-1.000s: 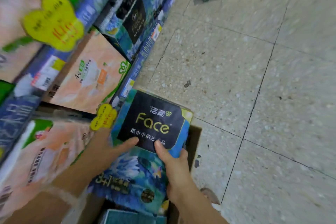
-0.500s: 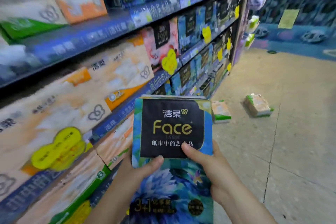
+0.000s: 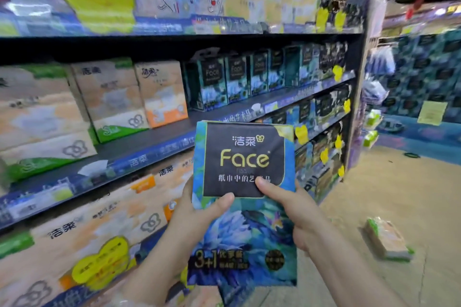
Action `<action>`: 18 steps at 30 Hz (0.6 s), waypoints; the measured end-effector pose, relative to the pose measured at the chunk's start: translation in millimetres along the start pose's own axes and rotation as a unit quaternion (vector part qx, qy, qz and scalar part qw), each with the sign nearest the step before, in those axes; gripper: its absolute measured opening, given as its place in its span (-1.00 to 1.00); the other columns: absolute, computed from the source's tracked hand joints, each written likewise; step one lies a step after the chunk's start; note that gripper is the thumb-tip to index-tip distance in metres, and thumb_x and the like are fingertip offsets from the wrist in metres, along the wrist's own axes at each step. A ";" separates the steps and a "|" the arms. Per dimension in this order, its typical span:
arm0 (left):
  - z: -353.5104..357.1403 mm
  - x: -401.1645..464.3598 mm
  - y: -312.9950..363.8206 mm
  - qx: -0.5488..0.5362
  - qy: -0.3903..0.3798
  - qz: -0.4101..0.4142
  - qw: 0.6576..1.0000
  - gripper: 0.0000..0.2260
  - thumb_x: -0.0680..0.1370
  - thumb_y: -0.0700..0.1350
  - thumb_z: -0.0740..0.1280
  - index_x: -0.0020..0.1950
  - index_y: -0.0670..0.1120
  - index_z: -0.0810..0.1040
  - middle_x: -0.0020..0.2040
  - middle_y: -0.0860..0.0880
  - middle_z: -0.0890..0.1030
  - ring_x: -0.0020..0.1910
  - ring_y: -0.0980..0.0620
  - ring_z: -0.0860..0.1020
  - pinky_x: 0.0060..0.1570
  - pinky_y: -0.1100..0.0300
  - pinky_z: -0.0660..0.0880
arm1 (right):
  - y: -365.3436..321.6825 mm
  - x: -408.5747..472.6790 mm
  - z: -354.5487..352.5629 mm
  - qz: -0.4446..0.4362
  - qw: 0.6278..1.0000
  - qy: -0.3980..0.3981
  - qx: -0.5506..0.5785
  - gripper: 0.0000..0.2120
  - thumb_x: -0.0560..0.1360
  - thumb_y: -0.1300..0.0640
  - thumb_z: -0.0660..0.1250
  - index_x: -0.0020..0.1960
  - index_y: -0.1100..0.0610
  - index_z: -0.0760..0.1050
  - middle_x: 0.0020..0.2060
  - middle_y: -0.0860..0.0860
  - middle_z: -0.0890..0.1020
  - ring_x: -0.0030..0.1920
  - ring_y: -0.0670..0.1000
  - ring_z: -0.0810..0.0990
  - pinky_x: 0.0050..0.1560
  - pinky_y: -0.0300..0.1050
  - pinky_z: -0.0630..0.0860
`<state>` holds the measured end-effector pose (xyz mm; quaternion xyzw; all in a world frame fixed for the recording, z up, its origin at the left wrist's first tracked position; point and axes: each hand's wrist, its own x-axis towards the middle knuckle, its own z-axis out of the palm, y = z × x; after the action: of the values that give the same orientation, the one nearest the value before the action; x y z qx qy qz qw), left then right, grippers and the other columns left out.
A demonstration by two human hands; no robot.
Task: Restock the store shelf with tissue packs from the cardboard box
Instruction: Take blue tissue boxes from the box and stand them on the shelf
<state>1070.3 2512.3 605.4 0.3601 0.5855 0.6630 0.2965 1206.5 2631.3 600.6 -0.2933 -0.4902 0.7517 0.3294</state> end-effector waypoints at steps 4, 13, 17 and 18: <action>50.6 20.6 7.1 -0.008 0.022 0.017 1.000 -0.25 0.13 0.13 0.58 0.29 0.17 0.42 0.18 0.07 0.63 0.15 -0.01 0.61 0.22 -0.11 0.48 | -42.9 20.2 -39.5 -0.010 0.999 -0.034 -0.012 -0.24 0.03 0.04 0.58 0.20 0.09 0.47 -0.08 0.15 0.72 -0.14 0.19 0.71 -0.08 0.14 0.63; 119.0 58.7 18.8 -0.043 0.075 0.024 0.996 -0.31 0.16 0.05 0.63 0.23 0.17 0.46 0.13 0.03 0.66 0.11 -0.07 0.63 0.19 -0.16 0.49 | -94.0 72.3 -93.6 -0.010 0.994 -0.109 -0.026 -0.29 0.12 0.09 0.63 0.22 0.14 0.49 -0.02 0.18 0.70 -0.05 0.23 0.69 0.07 0.22 0.58; 129.5 87.9 16.6 -0.035 0.099 0.024 0.994 -0.32 0.19 0.02 0.63 0.24 0.19 0.43 0.12 0.06 0.66 0.09 0.00 0.65 0.18 -0.10 0.52 | -101.3 108.4 -100.8 0.014 0.990 -0.137 -0.035 -0.28 0.09 0.06 0.65 0.21 0.17 0.52 0.01 0.20 0.69 0.00 0.25 0.68 0.13 0.25 0.55; 130.3 97.8 16.0 -0.035 0.105 0.025 0.994 -0.33 0.18 0.02 0.62 0.23 0.18 0.45 0.13 0.06 0.66 0.08 -0.01 0.65 0.17 -0.11 0.52 | -103.7 119.2 -100.9 0.019 0.988 -0.144 -0.044 -0.30 0.10 0.06 0.64 0.20 0.18 0.53 0.01 0.20 0.69 0.00 0.24 0.68 0.13 0.23 0.55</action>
<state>1123.0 2663.1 641.2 0.2927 0.5805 0.7245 0.2292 1232.3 2810.8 648.0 -0.2052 -0.5594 0.7701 0.2279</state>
